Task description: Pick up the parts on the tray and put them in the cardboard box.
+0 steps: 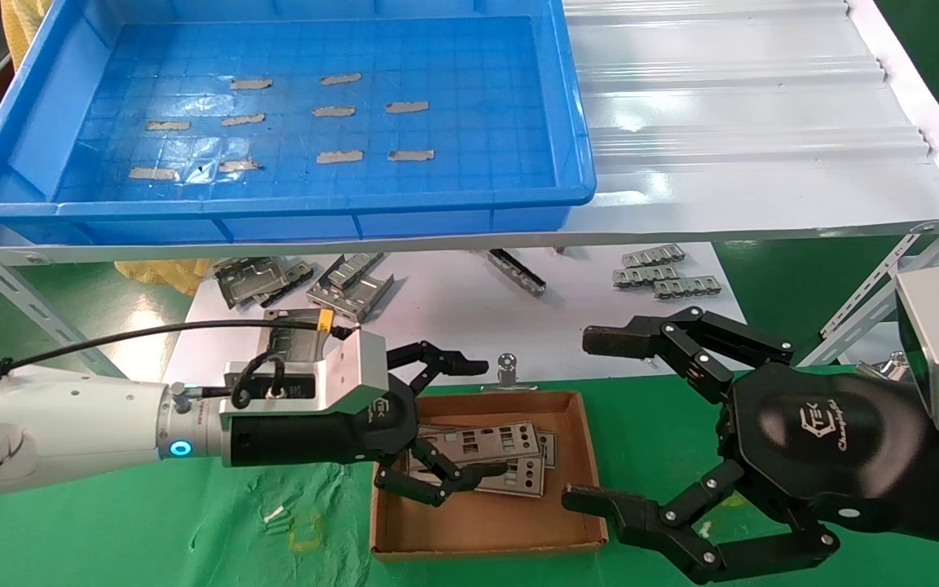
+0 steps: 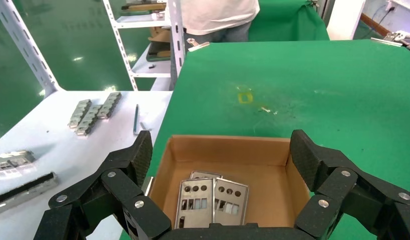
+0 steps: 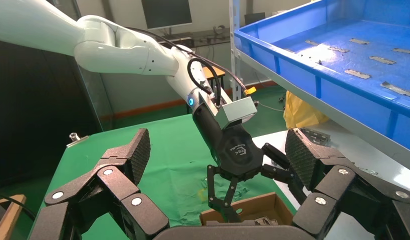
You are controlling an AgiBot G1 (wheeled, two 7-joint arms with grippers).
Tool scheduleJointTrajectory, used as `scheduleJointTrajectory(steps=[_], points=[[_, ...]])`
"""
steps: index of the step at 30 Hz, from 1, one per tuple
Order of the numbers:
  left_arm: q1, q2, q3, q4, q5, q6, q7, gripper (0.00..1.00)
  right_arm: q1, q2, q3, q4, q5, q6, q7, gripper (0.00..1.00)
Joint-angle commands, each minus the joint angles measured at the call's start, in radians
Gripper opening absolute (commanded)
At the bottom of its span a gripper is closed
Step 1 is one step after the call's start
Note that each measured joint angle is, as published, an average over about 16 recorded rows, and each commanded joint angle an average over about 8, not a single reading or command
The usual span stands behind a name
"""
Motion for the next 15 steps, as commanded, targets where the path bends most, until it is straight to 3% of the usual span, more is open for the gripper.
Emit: scheduleJointTrajectory(steps=[1, 15], points=[[0.001, -0.002, -0.001, -0.007, 0.0, -0.003, -0.002, 1.0, 0.0, 0.0, 0.0, 0.0, 0.0, 0.0, 0.0, 1.0], [0.092, -0.139, -0.062, -0.251, -0.094, -0.013, -0.161, 1.0, 0.0, 0.0, 0.0, 0.0, 0.0, 0.0, 0.0, 1.0]])
